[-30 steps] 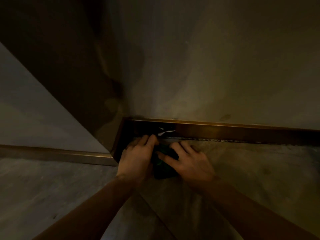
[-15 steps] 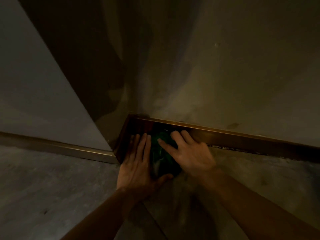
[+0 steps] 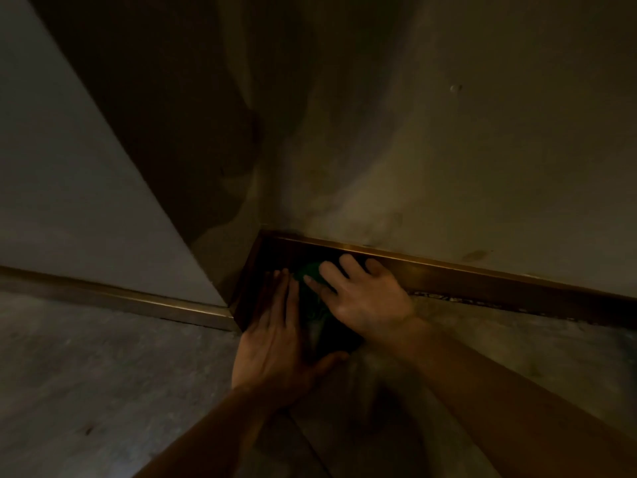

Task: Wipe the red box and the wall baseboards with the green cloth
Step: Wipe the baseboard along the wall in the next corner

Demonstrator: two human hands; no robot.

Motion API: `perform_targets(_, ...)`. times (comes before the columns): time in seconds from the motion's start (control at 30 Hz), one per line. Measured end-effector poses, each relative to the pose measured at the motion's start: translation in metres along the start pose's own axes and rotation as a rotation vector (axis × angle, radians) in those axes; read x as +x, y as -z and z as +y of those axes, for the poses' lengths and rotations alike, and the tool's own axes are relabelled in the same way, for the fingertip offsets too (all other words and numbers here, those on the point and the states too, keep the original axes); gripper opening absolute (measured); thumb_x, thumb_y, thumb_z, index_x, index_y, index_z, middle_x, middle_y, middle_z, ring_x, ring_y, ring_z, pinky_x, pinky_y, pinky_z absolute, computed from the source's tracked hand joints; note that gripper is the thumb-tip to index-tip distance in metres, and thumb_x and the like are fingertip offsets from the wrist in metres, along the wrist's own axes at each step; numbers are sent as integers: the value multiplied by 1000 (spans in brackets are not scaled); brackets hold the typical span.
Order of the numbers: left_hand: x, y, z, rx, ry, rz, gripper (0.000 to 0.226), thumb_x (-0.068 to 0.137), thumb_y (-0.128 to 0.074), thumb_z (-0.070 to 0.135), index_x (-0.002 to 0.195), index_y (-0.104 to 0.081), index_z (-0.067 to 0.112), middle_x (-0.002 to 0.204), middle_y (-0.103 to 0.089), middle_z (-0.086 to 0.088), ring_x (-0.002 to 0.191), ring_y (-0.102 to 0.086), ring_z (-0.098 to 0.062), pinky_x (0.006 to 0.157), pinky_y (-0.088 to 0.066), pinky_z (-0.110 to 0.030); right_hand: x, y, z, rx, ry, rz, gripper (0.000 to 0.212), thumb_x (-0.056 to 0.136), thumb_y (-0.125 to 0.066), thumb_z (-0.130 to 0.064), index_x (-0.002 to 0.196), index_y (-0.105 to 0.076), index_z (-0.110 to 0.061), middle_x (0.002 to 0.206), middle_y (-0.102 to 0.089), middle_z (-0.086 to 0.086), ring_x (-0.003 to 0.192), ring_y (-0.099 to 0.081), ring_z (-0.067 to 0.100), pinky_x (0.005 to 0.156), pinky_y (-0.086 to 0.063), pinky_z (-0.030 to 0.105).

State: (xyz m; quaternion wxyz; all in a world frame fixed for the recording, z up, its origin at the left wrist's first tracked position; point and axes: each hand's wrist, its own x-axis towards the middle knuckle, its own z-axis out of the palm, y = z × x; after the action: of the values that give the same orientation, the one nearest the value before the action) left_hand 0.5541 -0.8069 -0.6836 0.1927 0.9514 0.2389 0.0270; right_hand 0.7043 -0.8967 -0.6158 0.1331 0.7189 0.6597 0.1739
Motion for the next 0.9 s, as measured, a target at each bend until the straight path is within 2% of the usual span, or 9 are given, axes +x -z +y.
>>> perform_targets(0.07, 1, 0, -1, -8, -9, 7, 127, 70, -32, 96, 155, -1, 7, 166, -2, -12, 151, 13, -17, 119, -4, -35, -4, 2, 5, -2, -28, 23, 35, 90, -56, -19, 123, -68, -23, 108, -66, 5, 89, -63, 29, 60, -48, 36)
perform_targets(0.13, 1, 1, -1, -17, -15, 7, 126, 71, -34, 95, 155, -2, 7, 166, -4, -12, 151, 12, -17, 121, -5, -36, -10, 7, 9, 13, -63, 17, 42, 90, -42, -19, 122, -69, -24, 108, -68, 6, 89, -65, 30, 59, -49, 36)
perform_targets(0.2, 1, 2, -1, -21, -17, 3, 126, 71, -34, 95, 156, -2, 8, 166, -5, -12, 152, 10, -17, 122, -4, -35, -15, 13, 11, 25, -102, -3, 45, 89, -39, -20, 120, -70, -25, 108, -68, 6, 89, -65, 31, 59, -49, 36)
perform_targets(0.33, 0, 2, -2, -5, -21, -5, 126, 71, -31, 96, 156, 1, 9, 166, 0, -10, 151, 14, -18, 121, -1, -36, -22, 19, 12, 38, -179, -45, 47, 85, -40, -21, 120, -71, -29, 106, -69, 7, 89, -66, 32, 58, -51, 35)
perform_targets(0.5, 0, 3, -3, 7, -20, -8, 125, 72, -31, 96, 156, 0, 8, 166, -2, -12, 151, 13, -19, 121, -4, -38, -32, 24, 18, 79, -229, -80, 48, 76, -57, -18, 121, -70, -28, 107, -66, 13, 91, -65, 36, 58, -54, 40)
perform_targets(0.63, -1, 2, -2, 1, -34, -3, 121, 74, -30, 94, 156, -2, 9, 166, -3, -12, 152, 12, -20, 121, 6, -33, -44, 28, 27, 70, -261, -37, 44, 84, -44, -16, 115, -73, -28, 103, -68, 15, 91, -67, 37, 58, -55, 39)
perform_targets(0.7, 0, 3, -2, 14, -35, -3, 121, 74, -29, 94, 156, -1, 9, 166, -3, -12, 151, 14, -20, 120, 9, -33, -51, 28, 31, 70, -273, -46, 41, 84, -51, -13, 115, -74, -27, 104, -68, 17, 92, -66, 39, 57, -55, 40)
perform_targets(0.9, 0, 2, -1, 22, -63, -2, 119, 73, -24, 95, 156, 5, 15, 166, 1, -11, 150, 19, -20, 120, 9, -37, -71, 26, 41, 78, -309, -107, 55, 70, -70, -7, 121, -69, -24, 111, -59, 19, 98, -60, 41, 55, -55, 43)
